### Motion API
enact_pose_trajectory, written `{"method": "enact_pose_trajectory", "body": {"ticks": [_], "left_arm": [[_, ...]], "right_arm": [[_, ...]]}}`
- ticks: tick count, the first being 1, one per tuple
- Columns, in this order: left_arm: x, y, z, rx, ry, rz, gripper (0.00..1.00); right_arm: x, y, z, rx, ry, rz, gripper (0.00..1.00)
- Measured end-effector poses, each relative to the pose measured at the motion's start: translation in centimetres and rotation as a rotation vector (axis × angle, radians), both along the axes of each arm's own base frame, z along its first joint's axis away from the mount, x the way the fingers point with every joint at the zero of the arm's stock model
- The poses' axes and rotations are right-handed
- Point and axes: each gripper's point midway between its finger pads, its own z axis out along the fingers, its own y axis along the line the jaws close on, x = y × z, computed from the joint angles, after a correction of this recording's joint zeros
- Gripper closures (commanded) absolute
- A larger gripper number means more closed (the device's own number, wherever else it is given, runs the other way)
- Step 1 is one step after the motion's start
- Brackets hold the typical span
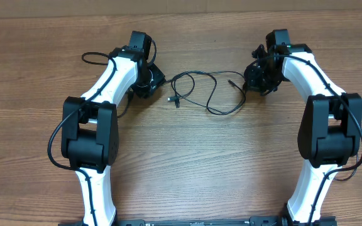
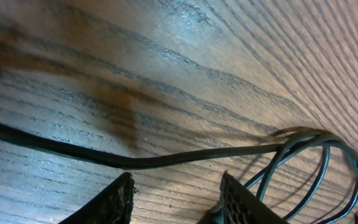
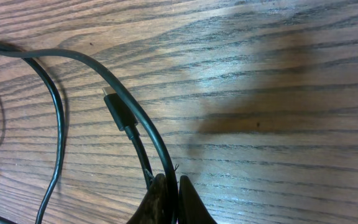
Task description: Untangle cables
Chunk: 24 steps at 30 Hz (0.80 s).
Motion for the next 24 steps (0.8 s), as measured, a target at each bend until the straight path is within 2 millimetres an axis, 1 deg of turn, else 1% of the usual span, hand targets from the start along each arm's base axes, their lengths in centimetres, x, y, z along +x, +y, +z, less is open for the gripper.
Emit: {"method": "enact_pose_trajectory", "body": {"ticks": [4, 6, 10, 14, 18, 24], "left_arm": [[0.00, 0.01, 0.00, -0.011, 0.015, 0.062, 0.52], [0.01, 0.02, 0.00, -0.017, 0.023, 0.093, 0.59], [0.21, 0.48, -0.09, 0.002, 0.028, 0.176, 0.64], [0.24, 0.41, -0.14, 0.020, 0.024, 0.202, 0.62], [0.18, 0.14, -0.19, 0.040, 0.018, 0.211, 0.55], [0.82, 0.36, -0.09, 0.056, -0.009, 0.246, 0.56]], "right_arm": [[0.00, 0.00, 0.00, 0.000, 0.000, 0.000, 0.96], [0.01, 0.00, 0.00, 0.000, 0.000, 0.000, 0.96], [0.00, 0.00, 0.00, 0.000, 0.000, 0.000, 0.96], [0.02, 0.05, 0.00, 0.000, -0.001, 0.002, 0.96], [-0.03, 0.29, 0.00, 0.000, -0.001, 0.007, 0.95], [-0.04, 0.39, 0.01, 0.000, -0.001, 0.009, 0.96]]}}
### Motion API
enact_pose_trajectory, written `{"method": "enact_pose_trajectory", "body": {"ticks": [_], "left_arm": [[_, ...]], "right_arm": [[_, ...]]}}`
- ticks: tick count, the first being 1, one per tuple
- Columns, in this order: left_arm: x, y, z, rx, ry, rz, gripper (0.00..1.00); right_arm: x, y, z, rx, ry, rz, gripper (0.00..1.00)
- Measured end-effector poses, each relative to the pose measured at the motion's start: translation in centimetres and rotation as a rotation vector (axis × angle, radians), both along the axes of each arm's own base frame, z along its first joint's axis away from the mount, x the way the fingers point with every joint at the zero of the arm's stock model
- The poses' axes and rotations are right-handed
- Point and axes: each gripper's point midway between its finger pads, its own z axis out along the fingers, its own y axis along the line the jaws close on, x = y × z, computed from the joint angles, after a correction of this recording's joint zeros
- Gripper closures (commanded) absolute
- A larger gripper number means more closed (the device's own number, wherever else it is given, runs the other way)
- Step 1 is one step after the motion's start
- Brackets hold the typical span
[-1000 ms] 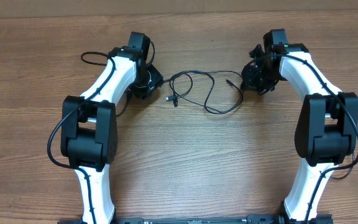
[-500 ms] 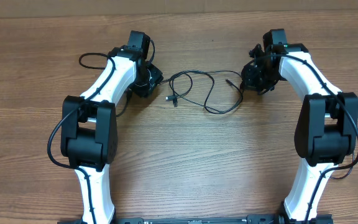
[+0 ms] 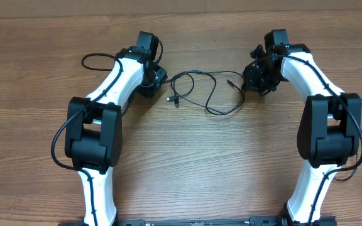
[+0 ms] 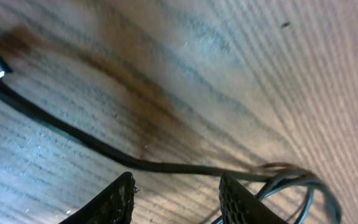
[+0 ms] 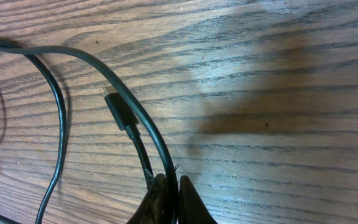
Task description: Untangle cables
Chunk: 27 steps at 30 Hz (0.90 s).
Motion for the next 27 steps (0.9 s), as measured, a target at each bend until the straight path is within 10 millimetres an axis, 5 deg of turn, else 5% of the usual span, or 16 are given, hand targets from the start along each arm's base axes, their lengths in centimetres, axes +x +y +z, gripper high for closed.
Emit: {"method": "enact_pose_trajectory", "body": {"ticks": [9, 24, 27], "left_arm": [[0.6, 0.6, 0.1, 0.022, -0.024, 0.056, 0.55], [-0.3, 1.2, -1.9, 0.044, -0.010, 0.119, 0.96], [-0.1, 1.5, -1.9, 0.049, -0.017, 0.088, 0.96]], "right_arm": [[0.0, 0.1, 0.0, 0.000, -0.002, 0.001, 0.96], [0.1, 0.1, 0.0, 0.000, -0.006, 0.002, 0.95], [0.1, 0.1, 0.0, 0.000, -0.007, 0.002, 0.95]]}}
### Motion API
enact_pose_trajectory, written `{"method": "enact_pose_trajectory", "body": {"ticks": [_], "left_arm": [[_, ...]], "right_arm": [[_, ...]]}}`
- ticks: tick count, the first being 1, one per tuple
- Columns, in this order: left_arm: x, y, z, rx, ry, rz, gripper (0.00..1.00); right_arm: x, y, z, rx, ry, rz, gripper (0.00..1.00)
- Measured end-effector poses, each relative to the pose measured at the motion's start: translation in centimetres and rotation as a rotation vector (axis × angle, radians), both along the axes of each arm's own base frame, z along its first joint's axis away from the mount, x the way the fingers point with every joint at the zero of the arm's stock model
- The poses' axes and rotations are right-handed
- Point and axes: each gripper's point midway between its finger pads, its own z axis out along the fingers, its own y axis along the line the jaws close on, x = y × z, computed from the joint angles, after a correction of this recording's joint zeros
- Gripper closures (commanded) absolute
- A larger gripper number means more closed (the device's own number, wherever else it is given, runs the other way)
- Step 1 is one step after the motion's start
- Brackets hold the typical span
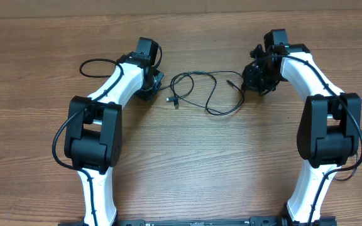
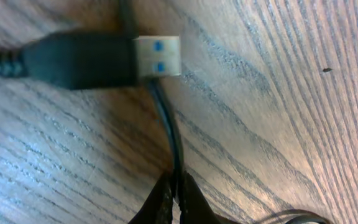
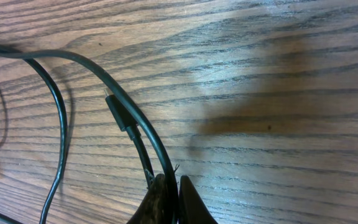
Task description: Untangle cables
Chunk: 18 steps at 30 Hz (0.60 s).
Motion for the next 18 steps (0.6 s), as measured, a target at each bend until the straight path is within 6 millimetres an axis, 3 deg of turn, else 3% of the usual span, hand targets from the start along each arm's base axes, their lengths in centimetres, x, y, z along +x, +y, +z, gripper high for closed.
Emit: {"method": "enact_pose_trajectory", "body": {"ticks": [10, 18], "left_arm": [[-0.3, 1.2, 0.2, -0.147, 0.032, -0.167, 0.96], [-2.8, 5.2, 1.3, -0.248, 0.095, -0.293, 0.96]], "right_arm": [[0.0, 0.0, 0.0, 0.000, 0.001, 0.000, 0.95], [0.0, 0.2, 0.0, 0.009, 0.000, 0.003, 0.95]]}}
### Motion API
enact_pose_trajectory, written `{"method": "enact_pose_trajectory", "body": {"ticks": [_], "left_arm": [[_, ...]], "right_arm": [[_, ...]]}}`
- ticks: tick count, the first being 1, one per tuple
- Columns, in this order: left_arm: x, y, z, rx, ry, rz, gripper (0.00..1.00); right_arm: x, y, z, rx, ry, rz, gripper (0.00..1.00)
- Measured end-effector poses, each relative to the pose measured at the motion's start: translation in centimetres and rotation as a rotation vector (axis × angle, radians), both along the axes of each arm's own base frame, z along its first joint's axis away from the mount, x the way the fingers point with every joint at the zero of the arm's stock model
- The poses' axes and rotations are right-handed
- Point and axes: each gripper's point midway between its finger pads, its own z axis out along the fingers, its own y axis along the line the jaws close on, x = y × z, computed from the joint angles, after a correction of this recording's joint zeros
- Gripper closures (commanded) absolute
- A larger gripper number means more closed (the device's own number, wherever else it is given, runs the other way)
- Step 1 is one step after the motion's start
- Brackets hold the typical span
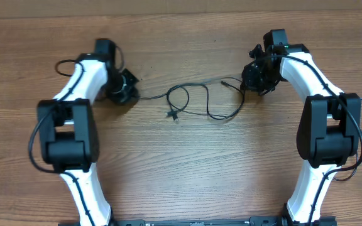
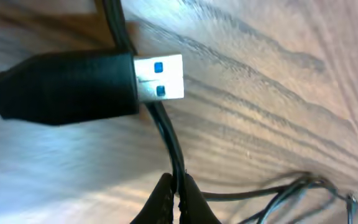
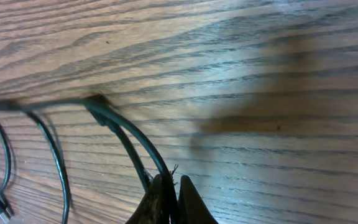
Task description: Untangle cables
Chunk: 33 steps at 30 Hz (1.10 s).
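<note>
A thin black cable lies across the table's middle with a small loop and a small plug hanging off it. My left gripper sits at the cable's left end, shut on the thin cable just below a black USB plug. The remaining tangle shows low right in the left wrist view. My right gripper is at the right end, shut on a cable strand; a second strand runs beside it.
The wooden table carries nothing else but both white arms. The left arm's own wiring loop sticks out at the far left.
My left gripper has moved left with the cable in it. The cable is now drawn out in a longer line and its loops are smaller. The right gripper has stayed put.
My left gripper was open over the cable at the tangle's left side, then open nearer the USB plug. Then it was shut on the thin cable by that plug, and now it is farther left. The right gripper stayed shut on its strand throughout.
</note>
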Motion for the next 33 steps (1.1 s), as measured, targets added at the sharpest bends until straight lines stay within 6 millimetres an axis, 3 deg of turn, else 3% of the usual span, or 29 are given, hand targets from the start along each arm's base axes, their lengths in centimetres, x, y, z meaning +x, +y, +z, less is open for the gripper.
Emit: {"method": "enact_pose_trajectory", "body": {"ticks": [5, 10, 17, 22, 28, 33], "left_arm": [[0.2, 3.8, 5.9, -0.006, -0.134, -0.002, 0.96], [0.0, 7.9, 14.7, 0.026, -0.352, 0.072, 0.96], [-3.1, 10.8, 26.2, 0.090, -0.640, 0.159, 0.96], [-6.4, 13.1, 32.1, 0.177, -0.782, 0.289, 0.96], [-8.6, 13.7, 34.9, 0.244, -0.851, 0.349, 0.96], [-8.8, 14.0, 33.6, 0.259, -0.795, 0.360, 0.96]], "right_arm": [[0.0, 0.3, 0.0, 0.008, -0.001, 0.006, 0.95], [-0.1, 0.7, 0.1, 0.019, 0.000, 0.012, 0.95], [-0.2, 1.1, 0.1, 0.023, 0.001, 0.021, 0.96], [-0.1, 0.5, 0.0, -0.001, 0.000, 0.012, 0.96], [0.0, -0.2, -0.2, -0.042, -0.001, 0.003, 0.96], [-0.4, -2.3, -0.8, -0.161, 0.025, -0.053, 0.96]]}}
